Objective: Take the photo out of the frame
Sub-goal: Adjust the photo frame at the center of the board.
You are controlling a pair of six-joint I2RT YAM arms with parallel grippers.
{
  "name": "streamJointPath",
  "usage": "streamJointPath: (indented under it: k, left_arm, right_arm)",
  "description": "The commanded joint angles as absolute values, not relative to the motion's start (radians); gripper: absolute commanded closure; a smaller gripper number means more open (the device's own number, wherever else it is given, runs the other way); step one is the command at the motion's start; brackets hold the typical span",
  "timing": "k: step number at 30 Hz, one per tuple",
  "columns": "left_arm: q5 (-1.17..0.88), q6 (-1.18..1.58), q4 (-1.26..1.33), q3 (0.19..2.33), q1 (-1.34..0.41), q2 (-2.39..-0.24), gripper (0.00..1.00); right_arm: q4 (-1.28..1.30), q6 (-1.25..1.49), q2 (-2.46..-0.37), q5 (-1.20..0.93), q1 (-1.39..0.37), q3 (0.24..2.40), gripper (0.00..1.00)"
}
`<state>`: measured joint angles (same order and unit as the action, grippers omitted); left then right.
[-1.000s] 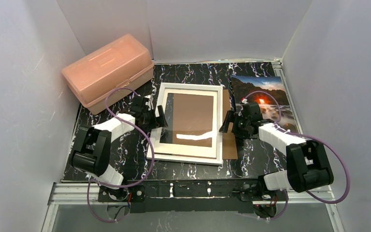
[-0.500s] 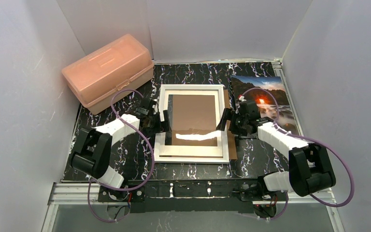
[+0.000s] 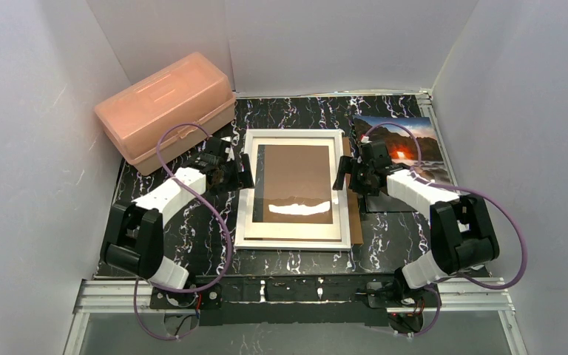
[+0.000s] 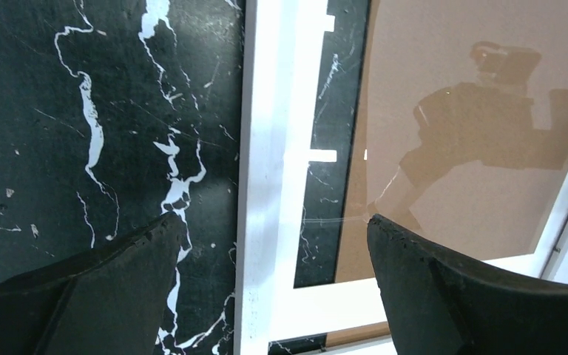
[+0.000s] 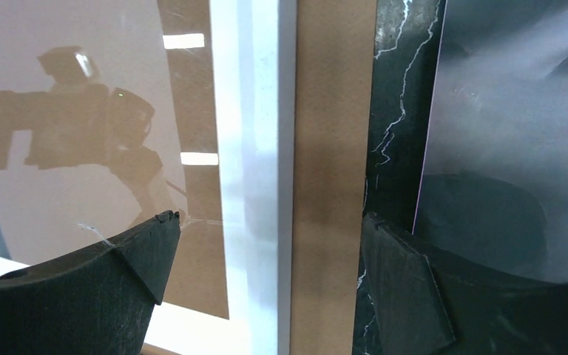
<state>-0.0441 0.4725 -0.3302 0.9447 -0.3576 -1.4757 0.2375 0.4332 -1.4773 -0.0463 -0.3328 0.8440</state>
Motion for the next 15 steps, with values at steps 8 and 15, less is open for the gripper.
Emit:
streamJointPath:
  k: [8, 15]
  left_arm:
    - [-0.139, 0.517, -0.267, 0.966, -0.336, -1.61, 0.09]
    - [-0.29, 0.602, -0.139, 0.917, -0.339, -1.666, 0.22]
  right_arm:
    - [0.236, 0.418, -1.564, -0.089, -0.304, 0.885, 0.01]
    - [0.141, 0.487, -1.603, -0.315, -0.292, 0.835, 0.01]
